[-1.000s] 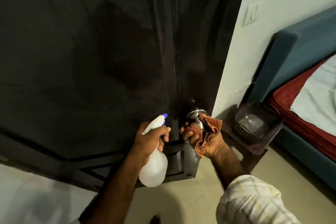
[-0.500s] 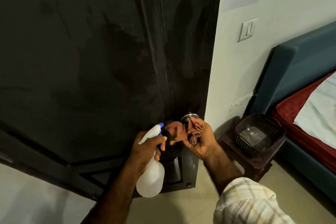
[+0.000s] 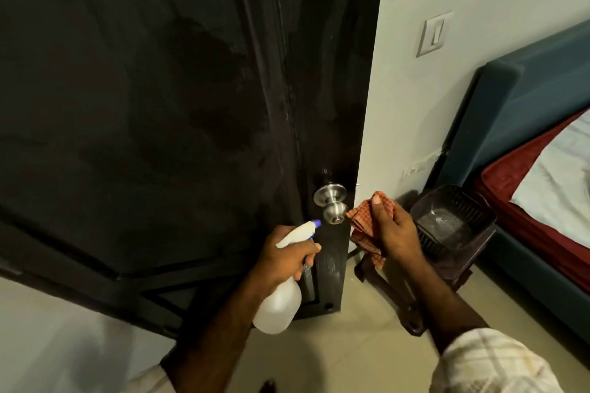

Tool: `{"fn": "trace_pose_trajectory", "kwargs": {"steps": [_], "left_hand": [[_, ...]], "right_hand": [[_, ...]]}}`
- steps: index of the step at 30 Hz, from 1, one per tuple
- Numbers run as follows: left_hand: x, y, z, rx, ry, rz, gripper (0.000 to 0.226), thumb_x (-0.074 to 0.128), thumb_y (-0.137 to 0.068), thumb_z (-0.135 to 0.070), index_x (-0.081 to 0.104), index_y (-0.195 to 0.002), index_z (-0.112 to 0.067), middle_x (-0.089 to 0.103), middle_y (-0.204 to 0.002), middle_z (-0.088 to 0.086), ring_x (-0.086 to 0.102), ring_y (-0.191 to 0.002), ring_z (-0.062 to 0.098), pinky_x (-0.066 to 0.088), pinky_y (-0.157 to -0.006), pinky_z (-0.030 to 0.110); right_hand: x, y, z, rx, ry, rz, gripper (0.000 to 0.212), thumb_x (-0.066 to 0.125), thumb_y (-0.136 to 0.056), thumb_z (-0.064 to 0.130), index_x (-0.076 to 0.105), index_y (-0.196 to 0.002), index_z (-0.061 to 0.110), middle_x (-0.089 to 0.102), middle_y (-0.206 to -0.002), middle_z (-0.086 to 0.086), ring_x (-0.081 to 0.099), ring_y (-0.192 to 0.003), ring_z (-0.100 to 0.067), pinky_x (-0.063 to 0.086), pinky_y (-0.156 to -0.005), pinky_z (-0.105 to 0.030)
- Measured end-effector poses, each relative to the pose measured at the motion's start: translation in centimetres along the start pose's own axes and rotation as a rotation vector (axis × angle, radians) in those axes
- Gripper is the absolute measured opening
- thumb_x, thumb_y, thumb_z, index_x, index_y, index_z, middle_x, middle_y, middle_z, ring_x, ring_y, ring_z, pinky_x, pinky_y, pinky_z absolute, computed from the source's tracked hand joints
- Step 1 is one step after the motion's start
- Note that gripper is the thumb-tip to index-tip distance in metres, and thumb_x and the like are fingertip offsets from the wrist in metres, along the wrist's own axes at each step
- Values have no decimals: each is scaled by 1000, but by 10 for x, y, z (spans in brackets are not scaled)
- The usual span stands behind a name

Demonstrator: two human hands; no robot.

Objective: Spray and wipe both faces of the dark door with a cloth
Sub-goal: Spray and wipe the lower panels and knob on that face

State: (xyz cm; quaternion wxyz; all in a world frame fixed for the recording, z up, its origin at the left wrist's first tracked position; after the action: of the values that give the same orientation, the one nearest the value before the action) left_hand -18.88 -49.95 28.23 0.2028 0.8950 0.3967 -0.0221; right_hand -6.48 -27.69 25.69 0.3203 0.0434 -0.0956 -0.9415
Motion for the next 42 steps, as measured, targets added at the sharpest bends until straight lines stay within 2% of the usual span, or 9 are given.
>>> {"fn": "trace_pose_trajectory", "kwargs": {"steps": [2, 5, 9, 20, 23, 26, 30, 37, 42], "left_hand": [[12, 0, 9, 24, -89, -35, 15, 75, -92, -8, 68, -79, -9, 59, -62, 8, 48, -41, 11, 38, -43, 25], [20, 2, 19, 128, -311, -150, 13, 81, -88, -23, 72, -81, -16, 64, -65, -1, 65, -60, 17, 55, -53, 31], [21, 7, 26, 269, -423, -292, 31, 71, -83, -54, 64, -76, -25, 65, -68, -5, 67, -67, 20, 60, -64, 42], [29, 12, 18, 347, -355, -319, 20, 85, -88, -19, 69, -75, -19, 66, -65, -8, 67, -63, 12, 56, -59, 22], [22, 9, 21, 339, -322, -339, 20, 84, -88, -16, 70, -74, -16, 67, -65, -5, 68, -64, 13, 56, -59, 23], [3, 4, 33, 230, -164, -410, 18, 85, -87, -16, 71, -77, -22, 73, -72, -1, 72, -68, 15, 58, -65, 24], [-16, -1, 53, 88, -2, -450, 18, 89, -84, -22, 77, -96, -17, 77, -90, 10, 75, -80, 28, 65, -73, 42], [-21, -4, 49, 91, 100, -407, 12, 82, -89, -10, 72, -91, -3, 70, -72, 12, 58, -51, 16, 46, -46, 21], [-11, -7, 49, 84, 73, -371, 24, 85, -88, -14, 73, -107, -8, 74, -90, 17, 65, -66, 18, 51, -52, 18]], "right_hand": [[-9, 11, -8, 34, -87, 11, 27, 64, -105, 46, 69, -117, 23, 77, -99, -9, 78, -73, -18, 65, -59, -38], [-12, 18, -28, 90, -77, 32, 55, 73, -89, 72, 71, -118, 25, 78, -101, -15, 78, -83, -34, 63, -78, -68], [-7, 22, -38, 100, -34, 27, 37, 67, -98, 59, 73, -115, 27, 81, -101, -4, 80, -92, -24, 63, -95, -55], [18, 30, -23, 41, 71, 93, 38, 60, -101, 58, 63, -128, 31, 72, -125, 0, 70, -110, -17, 59, -103, -48], [28, 32, -4, -148, 149, 105, 61, 52, -100, 71, 58, -145, 32, 61, -140, 4, 61, -123, -15, 56, -106, -41], [40, 33, 24, -529, 441, 176, 51, 53, -111, 47, 49, -157, 27, 46, -151, 3, 52, -132, -8, 50, -105, -22], [57, 17, 37, -754, 813, 225, 56, 59, -105, 53, 53, -153, 24, 46, -148, -5, 57, -125, -21, 60, -100, -42], [77, 10, 47, -976, 1018, 415, 46, 55, -107, 54, 60, -147, 32, 43, -149, -13, 60, -117, -28, 62, -93, -45], [91, -3, 63, -1105, 1220, 640, 49, 47, -109, 58, 55, -149, 30, 43, -147, -11, 66, -103, -25, 62, -89, -43]]}}
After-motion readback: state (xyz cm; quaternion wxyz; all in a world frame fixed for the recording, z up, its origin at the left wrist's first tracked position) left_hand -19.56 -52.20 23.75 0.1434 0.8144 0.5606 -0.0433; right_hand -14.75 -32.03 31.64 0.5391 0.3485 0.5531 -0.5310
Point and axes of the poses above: each hand's wrist, its own y-axis away from the middle knuckle, its own x-axis out of the palm, z = x × y, the point moved 8 cm from there along -y, towards the middle knuckle
